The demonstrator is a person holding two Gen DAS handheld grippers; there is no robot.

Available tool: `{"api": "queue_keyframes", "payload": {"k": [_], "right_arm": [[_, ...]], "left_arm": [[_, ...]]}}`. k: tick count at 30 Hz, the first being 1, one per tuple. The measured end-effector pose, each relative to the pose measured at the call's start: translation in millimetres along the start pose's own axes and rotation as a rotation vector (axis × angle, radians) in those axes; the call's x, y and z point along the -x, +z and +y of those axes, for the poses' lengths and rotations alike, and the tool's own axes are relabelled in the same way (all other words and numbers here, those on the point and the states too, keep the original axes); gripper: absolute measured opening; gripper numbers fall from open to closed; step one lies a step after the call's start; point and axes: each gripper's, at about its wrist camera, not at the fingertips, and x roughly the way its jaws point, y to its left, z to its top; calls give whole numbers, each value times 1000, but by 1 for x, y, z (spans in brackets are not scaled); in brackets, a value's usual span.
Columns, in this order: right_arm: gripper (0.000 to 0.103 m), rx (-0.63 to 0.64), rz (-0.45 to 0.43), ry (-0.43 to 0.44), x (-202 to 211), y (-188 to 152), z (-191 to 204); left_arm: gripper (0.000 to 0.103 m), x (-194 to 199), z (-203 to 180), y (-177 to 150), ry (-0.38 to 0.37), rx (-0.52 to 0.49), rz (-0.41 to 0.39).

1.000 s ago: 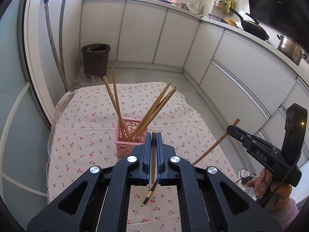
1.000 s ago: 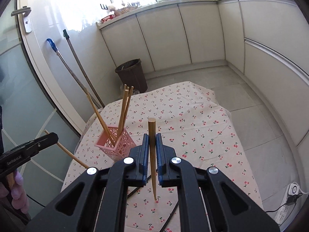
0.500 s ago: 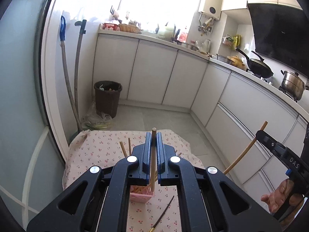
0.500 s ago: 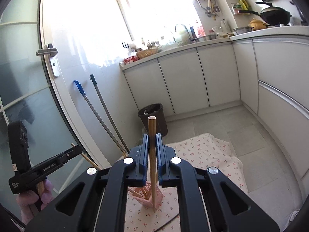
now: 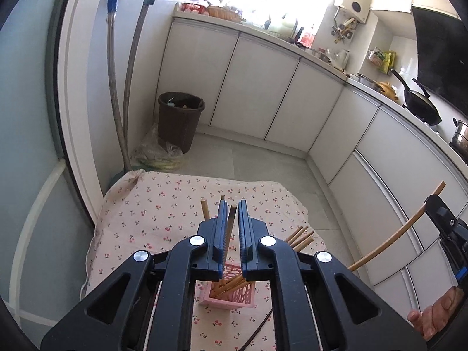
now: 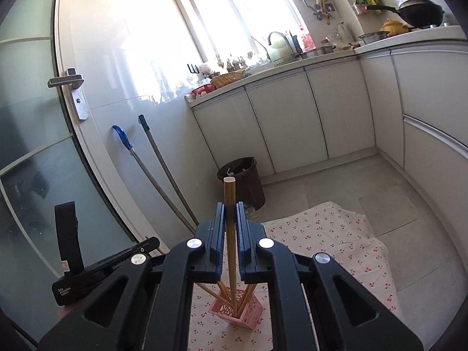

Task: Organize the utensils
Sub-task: 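Open both tools to release the chopsticks into the pink holder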

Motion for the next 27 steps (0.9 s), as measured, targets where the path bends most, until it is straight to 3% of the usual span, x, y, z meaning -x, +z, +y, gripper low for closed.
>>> {"api": "queue_keyframes", "payload": {"k": [8,16,21,27], "right_arm": [[8,1,23,-29,-25,-13,7],[8,-2,35,-35,-52,-25,15],[14,37,123,-44,-80,-46,22],[14,113,148,-84,-75,-54,26]], "left_arm": [[19,26,14,5,4,59,-60],[20,17,15,4,-7,60,-26],[20,8,10,-2,-10,38,3],[20,2,-5,-13,-19,-2,33]]}}
